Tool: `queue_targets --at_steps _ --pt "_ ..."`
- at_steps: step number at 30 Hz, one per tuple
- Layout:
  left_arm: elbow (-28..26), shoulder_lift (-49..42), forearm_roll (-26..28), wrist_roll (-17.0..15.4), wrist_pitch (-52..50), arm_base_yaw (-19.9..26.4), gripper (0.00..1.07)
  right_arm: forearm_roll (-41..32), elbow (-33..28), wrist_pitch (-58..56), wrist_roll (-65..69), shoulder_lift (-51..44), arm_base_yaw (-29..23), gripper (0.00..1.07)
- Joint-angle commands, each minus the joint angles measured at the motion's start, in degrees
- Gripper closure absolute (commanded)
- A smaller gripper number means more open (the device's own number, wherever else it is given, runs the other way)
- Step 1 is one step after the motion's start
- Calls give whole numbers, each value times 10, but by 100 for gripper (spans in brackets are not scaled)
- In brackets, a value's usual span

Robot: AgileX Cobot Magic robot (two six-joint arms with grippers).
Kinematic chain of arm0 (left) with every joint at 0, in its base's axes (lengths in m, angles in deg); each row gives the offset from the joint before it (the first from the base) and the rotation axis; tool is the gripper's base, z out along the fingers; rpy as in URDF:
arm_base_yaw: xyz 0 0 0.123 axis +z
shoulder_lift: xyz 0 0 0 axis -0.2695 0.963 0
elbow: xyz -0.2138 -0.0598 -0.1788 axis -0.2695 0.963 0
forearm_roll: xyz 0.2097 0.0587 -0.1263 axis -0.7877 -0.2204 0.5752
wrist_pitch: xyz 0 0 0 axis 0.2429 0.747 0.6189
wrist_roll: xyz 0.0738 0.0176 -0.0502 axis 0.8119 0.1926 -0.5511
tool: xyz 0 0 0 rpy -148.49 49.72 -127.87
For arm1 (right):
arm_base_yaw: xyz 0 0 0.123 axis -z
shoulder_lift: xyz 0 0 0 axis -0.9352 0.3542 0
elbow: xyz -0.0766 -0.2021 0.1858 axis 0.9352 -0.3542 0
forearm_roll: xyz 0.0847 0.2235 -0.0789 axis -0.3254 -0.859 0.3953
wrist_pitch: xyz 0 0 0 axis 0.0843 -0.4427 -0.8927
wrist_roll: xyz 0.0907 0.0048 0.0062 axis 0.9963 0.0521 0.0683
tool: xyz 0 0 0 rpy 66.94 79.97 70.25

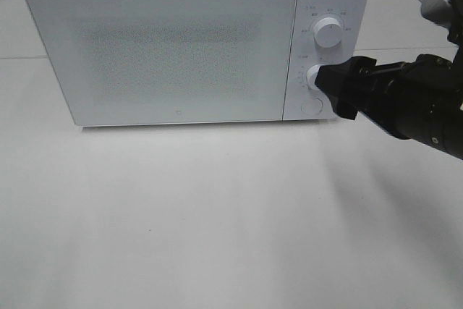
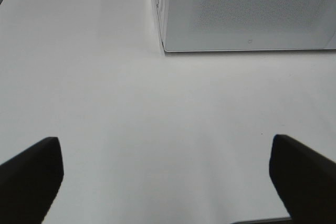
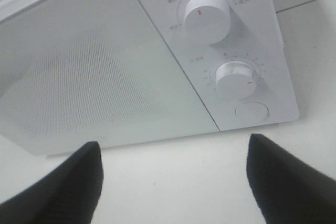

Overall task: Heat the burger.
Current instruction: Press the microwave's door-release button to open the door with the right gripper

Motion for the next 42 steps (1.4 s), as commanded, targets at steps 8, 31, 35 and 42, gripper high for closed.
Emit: queue_targets --at_steps 8,31,35,42 --pt "1 -9 3 -2 -8 1 6 159 104 -414 -84 -70 65 33" --pt "1 -9 3 -2 -8 1 6 323 107 -767 -19 -407 66 30" --pt "1 -9 3 -2 -8 1 6 329 105 -795 -13 -472 96 29" --pt "1 -9 3 -2 -8 1 6 329 105 -814 4 -601 202 29"
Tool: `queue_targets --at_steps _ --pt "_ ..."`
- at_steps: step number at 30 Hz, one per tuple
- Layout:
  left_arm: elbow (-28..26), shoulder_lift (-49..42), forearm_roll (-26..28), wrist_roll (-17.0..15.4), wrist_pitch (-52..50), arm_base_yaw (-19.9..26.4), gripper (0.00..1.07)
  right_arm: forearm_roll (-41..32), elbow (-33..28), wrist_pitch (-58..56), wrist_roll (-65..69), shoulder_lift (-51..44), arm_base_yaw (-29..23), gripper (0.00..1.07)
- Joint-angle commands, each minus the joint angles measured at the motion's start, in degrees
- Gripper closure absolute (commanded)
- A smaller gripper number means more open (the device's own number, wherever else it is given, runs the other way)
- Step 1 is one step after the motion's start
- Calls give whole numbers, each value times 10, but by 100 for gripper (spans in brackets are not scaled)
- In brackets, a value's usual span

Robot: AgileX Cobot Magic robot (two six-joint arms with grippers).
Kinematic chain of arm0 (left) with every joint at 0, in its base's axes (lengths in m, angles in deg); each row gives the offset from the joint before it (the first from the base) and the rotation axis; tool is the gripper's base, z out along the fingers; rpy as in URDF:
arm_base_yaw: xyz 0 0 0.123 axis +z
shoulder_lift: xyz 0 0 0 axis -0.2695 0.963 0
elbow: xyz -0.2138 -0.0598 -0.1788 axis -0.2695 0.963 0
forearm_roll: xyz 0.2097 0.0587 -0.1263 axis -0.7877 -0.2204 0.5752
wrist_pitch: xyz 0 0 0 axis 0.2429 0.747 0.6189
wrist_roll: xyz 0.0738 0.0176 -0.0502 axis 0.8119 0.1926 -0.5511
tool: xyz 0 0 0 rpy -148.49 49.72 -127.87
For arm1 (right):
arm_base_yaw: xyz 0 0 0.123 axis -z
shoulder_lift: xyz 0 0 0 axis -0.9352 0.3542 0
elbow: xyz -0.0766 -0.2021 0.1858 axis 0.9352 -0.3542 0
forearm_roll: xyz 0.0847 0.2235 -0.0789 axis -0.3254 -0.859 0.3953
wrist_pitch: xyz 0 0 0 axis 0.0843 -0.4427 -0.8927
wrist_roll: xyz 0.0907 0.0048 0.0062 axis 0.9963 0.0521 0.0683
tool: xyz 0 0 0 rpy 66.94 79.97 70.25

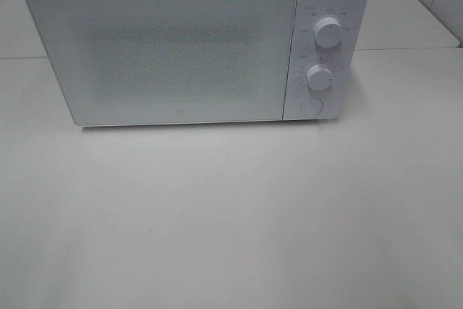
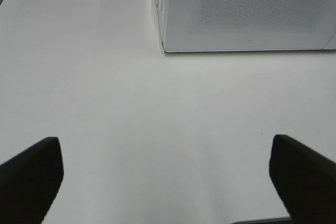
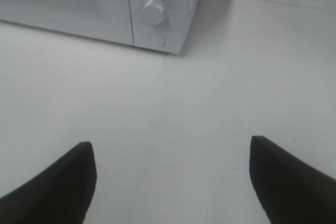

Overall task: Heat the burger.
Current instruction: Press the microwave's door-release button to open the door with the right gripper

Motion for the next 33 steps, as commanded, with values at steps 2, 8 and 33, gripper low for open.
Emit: queue_targets --at_steps 2,8,33 --pt "1 -9 3 -2 -8 1 6 5 1 -15 26 -65 54 29" --pt "1 -9 3 -2 -8 1 6 3 0 -15 28 -138 116 30" --pt "1 -3 3 -2 -8 1 6 1 -42 -53 33 -164 143 31"
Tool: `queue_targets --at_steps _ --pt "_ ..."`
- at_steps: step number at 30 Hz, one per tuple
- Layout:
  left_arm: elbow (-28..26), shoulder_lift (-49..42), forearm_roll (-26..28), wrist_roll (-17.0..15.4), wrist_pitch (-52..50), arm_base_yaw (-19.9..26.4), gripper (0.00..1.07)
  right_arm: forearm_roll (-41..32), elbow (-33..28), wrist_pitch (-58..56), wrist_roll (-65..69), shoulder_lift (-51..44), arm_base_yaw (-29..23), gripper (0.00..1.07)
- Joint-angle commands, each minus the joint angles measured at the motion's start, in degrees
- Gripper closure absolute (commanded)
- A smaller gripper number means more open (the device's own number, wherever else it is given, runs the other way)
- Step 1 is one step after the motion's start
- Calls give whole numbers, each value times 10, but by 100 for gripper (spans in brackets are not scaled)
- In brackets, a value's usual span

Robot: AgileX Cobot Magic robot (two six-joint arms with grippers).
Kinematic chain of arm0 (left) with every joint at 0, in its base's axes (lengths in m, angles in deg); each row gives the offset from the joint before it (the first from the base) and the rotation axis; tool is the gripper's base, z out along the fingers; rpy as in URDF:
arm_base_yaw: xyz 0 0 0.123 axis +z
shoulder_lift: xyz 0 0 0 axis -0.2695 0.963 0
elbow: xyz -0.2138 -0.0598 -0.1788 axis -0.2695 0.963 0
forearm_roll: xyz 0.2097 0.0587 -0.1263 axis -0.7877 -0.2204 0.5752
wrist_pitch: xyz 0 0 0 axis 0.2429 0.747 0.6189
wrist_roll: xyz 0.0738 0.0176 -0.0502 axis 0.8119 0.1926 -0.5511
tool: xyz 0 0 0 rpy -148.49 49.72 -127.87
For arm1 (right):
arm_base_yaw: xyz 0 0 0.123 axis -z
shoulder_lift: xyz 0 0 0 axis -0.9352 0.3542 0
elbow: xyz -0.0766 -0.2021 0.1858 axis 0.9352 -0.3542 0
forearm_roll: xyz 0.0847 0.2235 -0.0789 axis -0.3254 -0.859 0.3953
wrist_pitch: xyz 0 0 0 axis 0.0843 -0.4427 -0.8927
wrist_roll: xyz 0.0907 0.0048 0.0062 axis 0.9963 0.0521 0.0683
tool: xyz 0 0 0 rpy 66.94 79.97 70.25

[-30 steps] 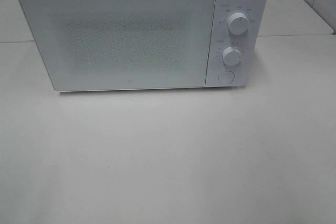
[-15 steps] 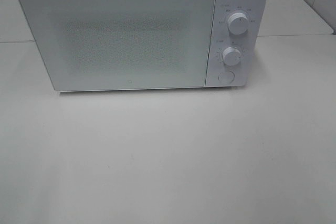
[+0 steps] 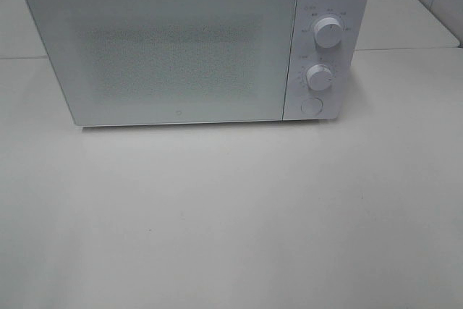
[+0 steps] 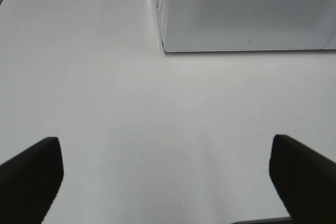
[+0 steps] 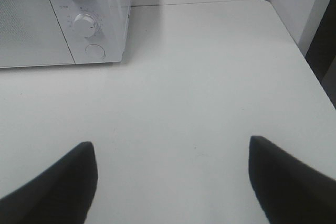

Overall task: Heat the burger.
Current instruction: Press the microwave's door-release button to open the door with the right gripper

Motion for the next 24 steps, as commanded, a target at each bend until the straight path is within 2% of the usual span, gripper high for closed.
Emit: queue_targets --at_steps 1,18,24 --pt "1 -3 3 -2 -8 1 6 1 -1 3 2 -16 5 31" --pt "1 -3 3 -2 -8 1 6 2 11 2 -1 -11 5 31" --pt "1 -3 3 -2 -8 1 6 7 31 41 -1 44 5 31"
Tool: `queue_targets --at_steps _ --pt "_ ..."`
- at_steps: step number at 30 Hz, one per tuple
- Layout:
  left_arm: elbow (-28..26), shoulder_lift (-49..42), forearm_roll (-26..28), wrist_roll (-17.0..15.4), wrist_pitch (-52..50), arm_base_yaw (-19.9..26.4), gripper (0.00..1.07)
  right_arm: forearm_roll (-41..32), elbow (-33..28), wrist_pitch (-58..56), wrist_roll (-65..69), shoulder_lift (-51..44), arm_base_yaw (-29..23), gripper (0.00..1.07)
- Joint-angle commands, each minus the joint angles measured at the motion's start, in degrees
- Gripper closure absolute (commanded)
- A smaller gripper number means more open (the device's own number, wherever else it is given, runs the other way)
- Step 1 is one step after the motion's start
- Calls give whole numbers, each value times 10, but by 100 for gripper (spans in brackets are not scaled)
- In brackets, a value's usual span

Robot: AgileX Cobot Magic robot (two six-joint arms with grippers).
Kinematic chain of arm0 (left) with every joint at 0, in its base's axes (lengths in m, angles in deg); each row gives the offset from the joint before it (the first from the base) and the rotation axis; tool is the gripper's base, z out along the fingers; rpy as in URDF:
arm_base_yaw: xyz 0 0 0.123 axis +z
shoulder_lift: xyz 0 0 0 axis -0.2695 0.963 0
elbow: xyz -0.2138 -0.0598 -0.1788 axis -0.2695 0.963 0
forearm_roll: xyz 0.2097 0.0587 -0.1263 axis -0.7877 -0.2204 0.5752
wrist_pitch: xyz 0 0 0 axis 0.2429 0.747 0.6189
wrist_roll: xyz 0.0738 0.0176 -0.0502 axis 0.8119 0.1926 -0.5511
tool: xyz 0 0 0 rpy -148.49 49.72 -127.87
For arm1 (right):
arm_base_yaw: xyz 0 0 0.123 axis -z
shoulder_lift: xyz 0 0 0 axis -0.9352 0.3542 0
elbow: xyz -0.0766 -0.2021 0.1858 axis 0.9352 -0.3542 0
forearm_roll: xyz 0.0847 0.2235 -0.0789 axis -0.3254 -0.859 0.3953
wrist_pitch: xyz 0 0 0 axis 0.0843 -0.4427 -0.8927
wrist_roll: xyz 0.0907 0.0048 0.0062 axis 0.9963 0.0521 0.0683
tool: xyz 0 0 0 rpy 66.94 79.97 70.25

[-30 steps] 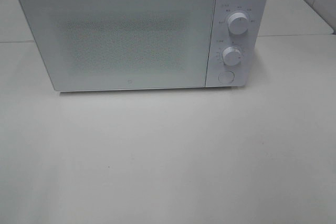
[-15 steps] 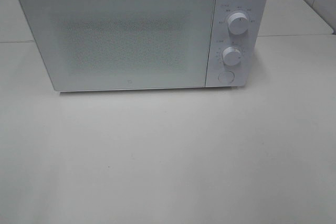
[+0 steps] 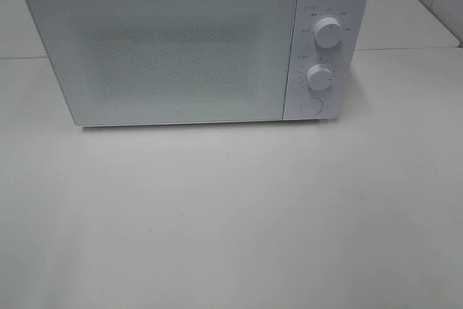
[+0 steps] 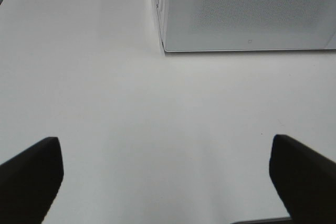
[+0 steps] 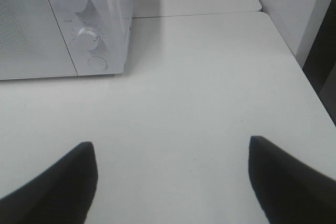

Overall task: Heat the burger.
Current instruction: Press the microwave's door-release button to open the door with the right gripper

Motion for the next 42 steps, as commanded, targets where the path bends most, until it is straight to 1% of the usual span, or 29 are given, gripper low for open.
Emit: queue_targets --at_steps 1,3,5,7,10,12,13,15,19,20,21,22,23,24,25,26,27,28,29,30,31,32,33,34,35,38,40,41,42 --pt "1 -3 3 -2 -8 1 6 7 5 48 -1 36 5 31" --pt "1 -3 3 -2 -8 1 6 8 5 60 -1 45 5 31" --pt "1 -3 3 -2 -8 1 6 16 5 120 -1 92 5 32" --pt "1 -3 3 -2 -8 1 6 19 5 134 -1 102 5 32" --pt "1 -3 3 -2 -8 1 6 20 3 199 -1 148 5 35" --pt "1 -3 3 -2 -8 1 6 20 3 211 0 162 5 36" --pt "1 -3 3 -2 -8 1 6 20 3 238 0 191 5 37" --pt "1 -3 3 -2 -8 1 6 20 3 249 0 203 5 38" --pt "1 -3 3 -2 -8 1 6 20 3 300 0 257 5 44" --pt "1 -3 3 -2 -8 1 6 21 3 315 0 270 5 47" --pt "1 -3 3 -2 -8 1 6 25 3 342 5 292 5 53" --pt "1 -3 3 -2 -8 1 6 25 3 342 5 292 5 53" --pt "1 -3 3 -2 -8 1 6 29 0 361 7 303 5 56" --pt "1 -3 3 -2 -8 1 6 32 -13 413 18 321 5 64" --pt "1 -3 3 -2 -8 1 6 32 -13 413 18 321 5 64" --pt "1 -3 3 -2 -8 1 6 31 -33 464 37 337 5 72" --pt "1 -3 3 -2 -8 1 6 31 -33 464 37 337 5 72" --pt "1 -3 3 -2 -8 1 6 31 -43 491 49 347 5 78" --pt "1 -3 3 -2 -8 1 6 31 -60 534 77 364 5 86" --pt "1 -3 3 -2 -8 1 6 31 -60 534 77 364 5 86" --pt "1 -3 3 -2 -8 1 6 31 -74 564 103 379 5 95" --pt "1 -3 3 -2 -8 1 6 31 -81 578 119 388 5 99" --pt "1 -3 3 -2 -8 1 6 31 -81 578 119 388 5 99" --pt "1 -3 3 -2 -8 1 6 31 -93 604 147 406 5 104" --pt "1 -3 3 -2 -8 1 6 31 -99 615 164 416 5 107" --pt "1 -3 3 -2 -8 1 6 31 -108 634 205 437 5 107" --pt "1 -3 3 -2 -8 1 6 31 -123 673 286 466 5 107" --pt "1 -3 3 -2 -8 1 6 31 -123 673 286 466 5 107" --pt "1 -3 3 -2 -8 1 6 31 -136 705 350 484 5 107"
